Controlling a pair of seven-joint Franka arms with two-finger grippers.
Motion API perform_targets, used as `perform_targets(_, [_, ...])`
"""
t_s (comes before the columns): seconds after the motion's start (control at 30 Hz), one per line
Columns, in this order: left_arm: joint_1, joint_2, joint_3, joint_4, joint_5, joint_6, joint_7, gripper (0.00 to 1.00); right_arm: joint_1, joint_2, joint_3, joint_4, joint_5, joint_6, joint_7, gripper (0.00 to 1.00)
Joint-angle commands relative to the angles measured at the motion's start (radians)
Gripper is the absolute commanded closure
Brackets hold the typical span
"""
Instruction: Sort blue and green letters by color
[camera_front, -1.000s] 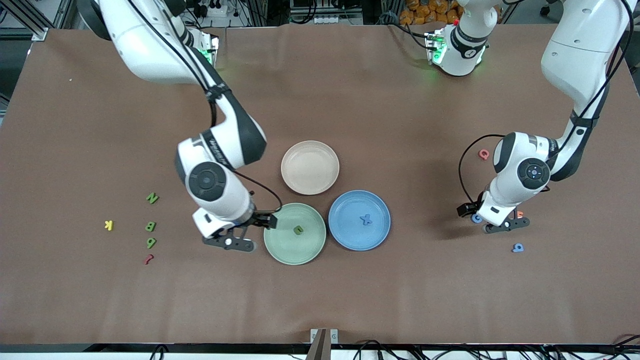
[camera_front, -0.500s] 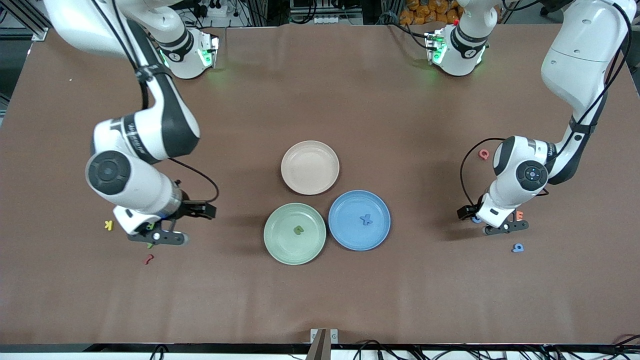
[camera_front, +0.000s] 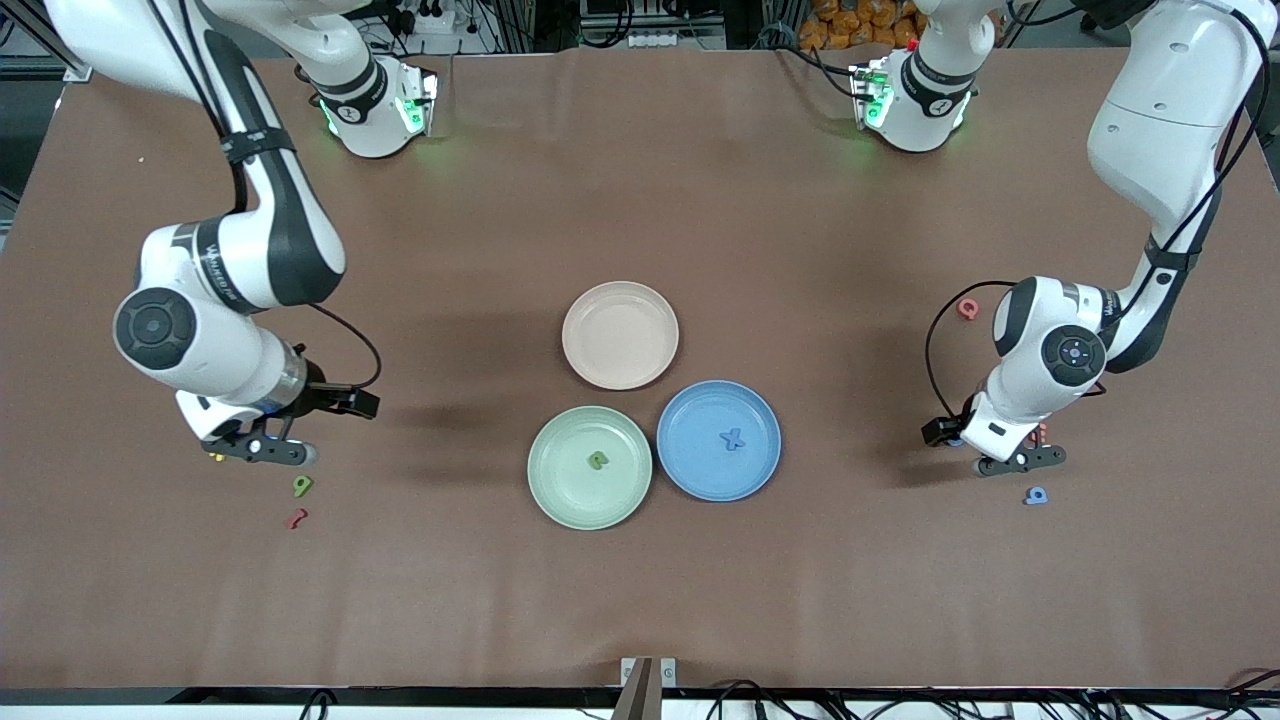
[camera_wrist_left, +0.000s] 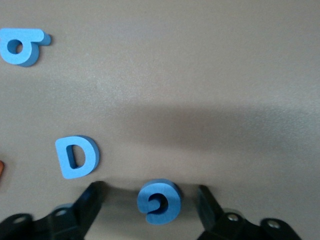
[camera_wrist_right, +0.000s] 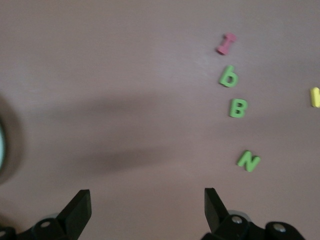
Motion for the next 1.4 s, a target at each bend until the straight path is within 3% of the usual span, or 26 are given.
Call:
perform_targets(0.0, [0.015, 0.015, -0.005, 0.010, 0.027, 0.009, 0.005, 0.53, -0.062, -0.079, 0.010, -0.147, -0.005, 0.091, -0.012, 0.00])
perform_targets(0.13, [0.015, 0.014, -0.003, 0.010, 0.027, 0.009, -0.006, 0.77, -0.111, -0.096, 0.010, -0.224, -0.005, 0.177, -0.012, 0.00])
perform_targets(0.23, [0.015, 0.012, -0.005, 0.010, 0.022, 0.009, -0.009, 0.83, -0.148, -0.096, 0.010, -0.256, -0.005, 0.205, -0.012, 0.00])
perform_targets(0.63, [-0.005, -0.025, -0.017, 0.027, 0.009, -0.008, -0.072, 0.86, -0.243, -0.093, 0.009, -0.422, -0.014, 0.436, -0.015, 0.02])
perform_targets(0.8, [-0.013, -0.036, -0.063, 0.057, -0.017, -0.051, -0.130, 0.86, -0.249, -0.081, 0.009, -0.457, -0.014, 0.510, -0.014, 0.06])
perform_targets(0.93, [-0.024, -0.034, -0.129, 0.135, -0.034, -0.163, -0.217, 0.86, -0.263, -0.072, 0.009, -0.459, -0.014, 0.510, -0.012, 0.10])
perform_targets(1.1, [-0.099, -0.014, -0.167, 0.240, -0.037, -0.246, -0.381, 0.86, -0.272, -0.056, 0.007, -0.463, -0.014, 0.524, -0.007, 0.16])
perform_targets(1.37, [-0.238, 0.030, -0.166, 0.307, -0.051, -0.247, -0.546, 0.86, -0.283, -0.016, 0.007, -0.500, -0.014, 0.633, -0.004, 0.20])
